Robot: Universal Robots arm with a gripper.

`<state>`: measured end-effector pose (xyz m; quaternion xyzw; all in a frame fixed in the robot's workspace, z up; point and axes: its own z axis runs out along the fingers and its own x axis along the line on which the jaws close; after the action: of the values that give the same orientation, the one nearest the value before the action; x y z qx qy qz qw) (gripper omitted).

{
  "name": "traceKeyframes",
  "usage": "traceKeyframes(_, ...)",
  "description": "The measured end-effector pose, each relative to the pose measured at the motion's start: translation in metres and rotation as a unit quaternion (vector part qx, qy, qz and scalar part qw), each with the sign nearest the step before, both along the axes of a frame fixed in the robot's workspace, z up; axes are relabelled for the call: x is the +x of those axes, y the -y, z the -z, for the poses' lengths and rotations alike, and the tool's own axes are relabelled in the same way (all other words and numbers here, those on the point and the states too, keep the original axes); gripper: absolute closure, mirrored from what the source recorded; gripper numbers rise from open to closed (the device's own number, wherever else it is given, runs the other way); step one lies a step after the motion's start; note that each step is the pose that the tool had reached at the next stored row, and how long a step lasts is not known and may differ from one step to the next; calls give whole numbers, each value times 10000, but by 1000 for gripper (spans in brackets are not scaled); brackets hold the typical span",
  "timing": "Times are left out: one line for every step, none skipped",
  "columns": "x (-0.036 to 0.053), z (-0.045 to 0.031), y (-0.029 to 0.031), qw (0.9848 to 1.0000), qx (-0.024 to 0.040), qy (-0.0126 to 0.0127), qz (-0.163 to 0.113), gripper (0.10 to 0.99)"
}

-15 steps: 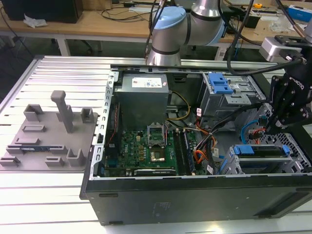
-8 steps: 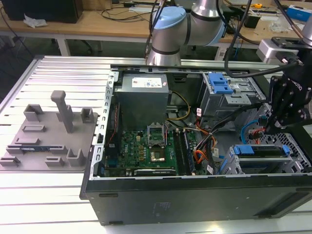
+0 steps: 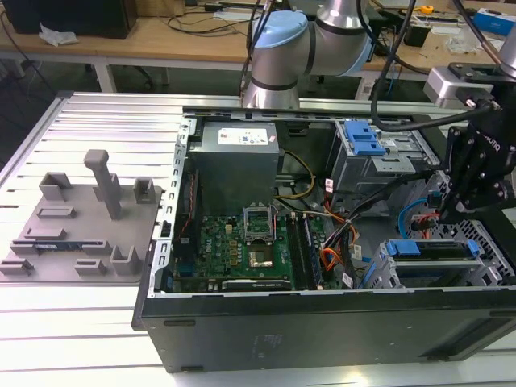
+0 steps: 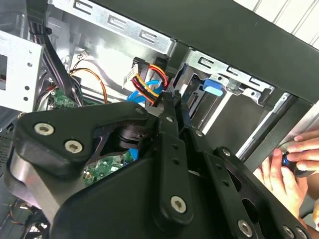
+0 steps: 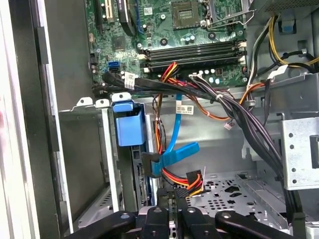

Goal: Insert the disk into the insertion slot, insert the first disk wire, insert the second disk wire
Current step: 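Insert the first disk wire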

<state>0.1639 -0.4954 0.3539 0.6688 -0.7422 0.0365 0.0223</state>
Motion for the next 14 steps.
traceKeyframes(-2,0,0,9999,-39,-2,-102,922)
traceKeyframes(-3,0,0,9997,-55,-1,-230,922)
traceKeyframes(-10,0,0,9996,-61,-2,-276,922)
traceKeyframes(-20,4,1,9996,-60,-1,-264,922)
traceKeyframes(-20,3,0,9997,-61,-1,-250,922)
traceKeyframes(-20,3,0,9997,-61,-1,-245,922)
traceKeyframes(-20,3,0,9997,-61,-1,-244,922)
traceKeyframes(-20,3,0,9997,-61,-1,-244,922)
traceKeyframes(-20,4,2,9997,-61,-1,-243,922)
traceKeyframes(-20,4,6,9997,-62,-1,-242,922)
traceKeyframes(-20,4,12,9997,-62,-1,-240,922)
traceKeyframes(-20,4,19,9997,-63,-2,-239,922)
traceKeyframes(-20,3,27,9997,-63,-2,-237,922)
traceKeyframes(-20,4,34,9997,-63,-2,-236,922)
